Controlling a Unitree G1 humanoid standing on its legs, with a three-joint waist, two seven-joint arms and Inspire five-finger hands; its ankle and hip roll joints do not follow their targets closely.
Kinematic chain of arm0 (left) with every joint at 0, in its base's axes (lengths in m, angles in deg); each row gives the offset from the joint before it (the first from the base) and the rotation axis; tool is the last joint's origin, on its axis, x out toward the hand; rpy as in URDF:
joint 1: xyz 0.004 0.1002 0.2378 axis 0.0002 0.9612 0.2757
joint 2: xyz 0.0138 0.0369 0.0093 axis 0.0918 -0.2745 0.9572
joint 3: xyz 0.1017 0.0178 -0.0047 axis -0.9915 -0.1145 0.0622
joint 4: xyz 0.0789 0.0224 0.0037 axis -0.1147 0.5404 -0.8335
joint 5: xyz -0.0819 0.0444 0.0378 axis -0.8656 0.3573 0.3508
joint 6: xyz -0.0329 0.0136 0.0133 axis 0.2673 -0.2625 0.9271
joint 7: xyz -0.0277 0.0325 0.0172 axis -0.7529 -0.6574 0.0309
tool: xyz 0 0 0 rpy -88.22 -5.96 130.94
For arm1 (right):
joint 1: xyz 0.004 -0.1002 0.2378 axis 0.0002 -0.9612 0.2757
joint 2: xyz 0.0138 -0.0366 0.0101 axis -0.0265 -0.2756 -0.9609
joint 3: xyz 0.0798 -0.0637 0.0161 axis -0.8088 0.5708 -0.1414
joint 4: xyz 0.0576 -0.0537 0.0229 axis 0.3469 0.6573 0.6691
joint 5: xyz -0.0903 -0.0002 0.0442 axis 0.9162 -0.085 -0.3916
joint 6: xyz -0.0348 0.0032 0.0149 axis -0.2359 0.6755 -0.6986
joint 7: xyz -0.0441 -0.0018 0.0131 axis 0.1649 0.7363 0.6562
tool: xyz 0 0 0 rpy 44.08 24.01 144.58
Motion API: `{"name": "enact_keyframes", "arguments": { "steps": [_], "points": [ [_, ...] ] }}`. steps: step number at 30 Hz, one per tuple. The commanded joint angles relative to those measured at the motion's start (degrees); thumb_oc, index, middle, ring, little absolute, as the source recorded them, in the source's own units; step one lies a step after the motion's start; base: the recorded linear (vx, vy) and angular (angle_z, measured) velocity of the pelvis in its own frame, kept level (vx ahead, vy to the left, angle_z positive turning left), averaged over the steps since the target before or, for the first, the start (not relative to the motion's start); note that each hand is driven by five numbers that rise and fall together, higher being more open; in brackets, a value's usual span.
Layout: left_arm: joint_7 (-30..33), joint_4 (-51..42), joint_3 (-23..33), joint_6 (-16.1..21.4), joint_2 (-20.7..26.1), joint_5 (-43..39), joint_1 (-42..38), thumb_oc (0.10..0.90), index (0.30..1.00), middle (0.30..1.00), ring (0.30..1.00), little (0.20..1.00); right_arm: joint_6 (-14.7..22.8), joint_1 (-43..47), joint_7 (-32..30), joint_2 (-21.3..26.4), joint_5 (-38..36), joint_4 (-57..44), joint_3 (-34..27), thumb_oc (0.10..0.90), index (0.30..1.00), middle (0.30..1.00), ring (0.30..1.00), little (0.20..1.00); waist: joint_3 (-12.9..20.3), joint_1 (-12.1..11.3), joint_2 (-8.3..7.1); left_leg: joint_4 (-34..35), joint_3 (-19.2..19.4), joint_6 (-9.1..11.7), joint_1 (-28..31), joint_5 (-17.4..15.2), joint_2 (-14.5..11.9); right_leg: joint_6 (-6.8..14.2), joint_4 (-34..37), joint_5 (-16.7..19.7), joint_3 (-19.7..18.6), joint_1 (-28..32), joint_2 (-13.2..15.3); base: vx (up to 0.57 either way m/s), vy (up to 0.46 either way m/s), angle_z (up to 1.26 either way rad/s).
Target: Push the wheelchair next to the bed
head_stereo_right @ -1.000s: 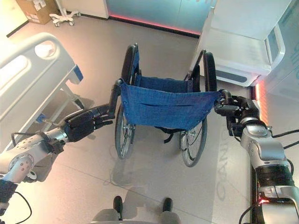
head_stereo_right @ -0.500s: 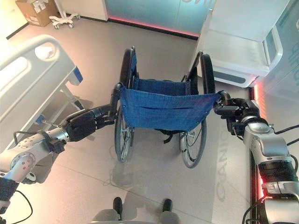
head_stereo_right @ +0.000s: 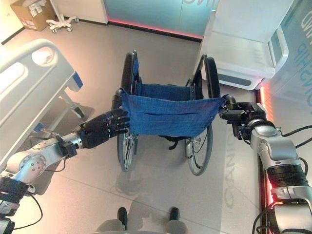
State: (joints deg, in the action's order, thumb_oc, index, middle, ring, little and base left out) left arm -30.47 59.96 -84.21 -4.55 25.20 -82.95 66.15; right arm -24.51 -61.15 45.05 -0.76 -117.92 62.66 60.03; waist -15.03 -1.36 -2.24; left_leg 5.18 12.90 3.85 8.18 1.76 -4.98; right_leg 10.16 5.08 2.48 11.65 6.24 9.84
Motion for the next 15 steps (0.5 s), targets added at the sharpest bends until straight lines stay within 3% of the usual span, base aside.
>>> {"name": "enact_keyframes", "arguments": {
  "steps": [1, 10, 15],
  "points": [
    [-2.10, -0.41, -2.31, 4.83, -3.98, -4.92, -11.40, 0.800, 0.900, 0.900, 0.900, 0.900, 2.02, 6.80, 2.60, 4.92, 2.92, -1.08, 5.29, 0.400, 0.300, 0.300, 0.300, 0.300, 3.80, -0.61, 2.09, -0.72, -1.26, 0.68, -0.64, -1.53, -0.83, 0.89, -6.73, -3.55, 1.08, -1.14, -0.69, 0.00, 0.000, 0.00],
    [2.20, 4.54, -4.12, 9.41, -3.77, -1.76, -16.78, 0.800, 0.900, 0.900, 0.900, 0.900, 1.89, 9.85, 3.85, 4.56, 3.16, 0.89, 7.41, 0.400, 0.300, 0.300, 0.300, 0.300, 3.64, 0.01, 2.16, -0.85, -0.91, 0.86, -0.61, -1.49, -0.89, 0.90, -6.80, -3.62, 0.91, -1.22, -0.76, 0.00, -0.001, 0.00],
    [4.94, 7.92, -3.72, 13.07, -4.53, -5.36, -19.34, 0.800, 0.900, 0.900, 0.900, 0.900, 2.14, 11.78, 4.22, 3.92, 3.74, 2.57, 8.98, 0.400, 0.300, 0.300, 0.300, 0.300, 3.52, 0.30, 2.26, -0.96, -0.72, 0.92, -0.65, -1.50, -0.84, 0.83, -6.94, -3.69, 0.87, -1.34, -0.68, -0.01, 0.003, -0.05]
  ]
}}
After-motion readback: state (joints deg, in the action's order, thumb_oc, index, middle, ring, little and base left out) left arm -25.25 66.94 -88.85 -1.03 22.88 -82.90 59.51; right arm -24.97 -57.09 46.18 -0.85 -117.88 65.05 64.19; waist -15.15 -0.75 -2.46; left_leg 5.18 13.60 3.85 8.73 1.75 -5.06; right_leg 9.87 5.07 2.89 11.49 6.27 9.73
